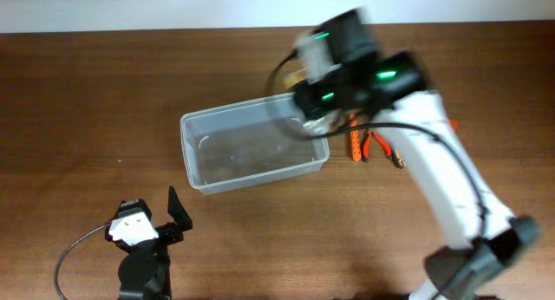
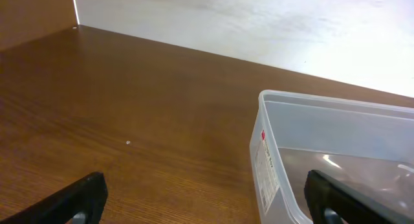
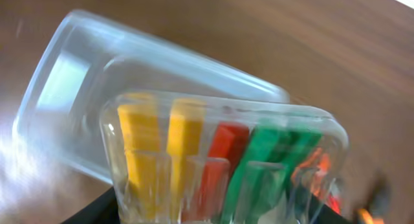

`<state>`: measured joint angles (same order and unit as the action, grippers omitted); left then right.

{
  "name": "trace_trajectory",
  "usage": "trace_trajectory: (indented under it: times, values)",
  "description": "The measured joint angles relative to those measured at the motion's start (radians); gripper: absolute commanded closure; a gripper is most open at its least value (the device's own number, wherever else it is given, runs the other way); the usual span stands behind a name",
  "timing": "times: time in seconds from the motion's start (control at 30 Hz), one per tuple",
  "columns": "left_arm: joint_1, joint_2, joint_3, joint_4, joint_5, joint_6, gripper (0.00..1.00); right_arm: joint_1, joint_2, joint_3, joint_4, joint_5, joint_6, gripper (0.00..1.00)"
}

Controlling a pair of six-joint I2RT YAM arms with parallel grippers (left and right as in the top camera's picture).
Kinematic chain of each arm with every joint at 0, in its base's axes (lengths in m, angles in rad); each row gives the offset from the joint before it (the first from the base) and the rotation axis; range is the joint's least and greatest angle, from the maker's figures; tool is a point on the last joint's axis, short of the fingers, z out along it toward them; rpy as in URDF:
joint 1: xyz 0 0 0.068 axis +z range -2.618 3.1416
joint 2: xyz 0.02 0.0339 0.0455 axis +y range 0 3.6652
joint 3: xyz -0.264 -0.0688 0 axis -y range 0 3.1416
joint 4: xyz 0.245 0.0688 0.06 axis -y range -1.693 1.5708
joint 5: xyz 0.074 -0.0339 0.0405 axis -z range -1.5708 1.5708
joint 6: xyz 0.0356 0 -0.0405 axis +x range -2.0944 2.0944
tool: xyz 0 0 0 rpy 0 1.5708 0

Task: Pack container
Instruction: 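Carry the marker box into the container and release it, then move right gripper to the orange scraper and grasp its handle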

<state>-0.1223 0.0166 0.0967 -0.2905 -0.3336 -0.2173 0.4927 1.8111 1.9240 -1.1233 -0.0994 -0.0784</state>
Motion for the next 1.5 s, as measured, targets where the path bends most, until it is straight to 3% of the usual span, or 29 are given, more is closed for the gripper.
trace_trajectory:
  times: [0.1,0.37,0.6,0.63,0.67,0.73,1.07,1.3,1.5]
  values:
    - [0.0,0.0,0.0,0.0,0.0,0.0,0.01,0.078,0.079,-0.001,0.031,0.009,-0.121,0.51]
    - [0.0,0.0,0.0,0.0,0.0,0.0,0.01,0.107,0.304,-0.004,0.108,0.083,-0.373,0.51]
    - [0.0,0.0,0.0,0.0,0.0,0.0,0.01,0.09,0.407,-0.012,0.069,0.104,-0.445,0.32]
    - [0.0,0.0,0.0,0.0,0.0,0.0,0.01,0.09,0.407,-0.012,0.061,0.106,-0.451,0.08]
    - [0.0,0.0,0.0,0.0,0.0,0.0,0.01,0.09,0.407,-0.012,0.055,0.106,-0.454,0.01]
    - [0.0,0.0,0.0,0.0,0.0,0.0,0.01,0.09,0.405,-0.009,0.026,0.111,-0.453,0.01]
    - [0.0,0.0,0.0,0.0,0.0,0.0,0.01,0.034,0.285,0.222,-0.144,0.201,-0.264,0.01]
    - [0.0,0.0,0.0,0.0,0.0,0.0,0.01,-0.221,0.103,0.307,-0.23,0.212,-0.127,0.01]
    - [0.0,0.0,0.0,0.0,0.0,0.0,0.01,-0.517,0.146,0.267,-0.254,0.181,0.102,0.01]
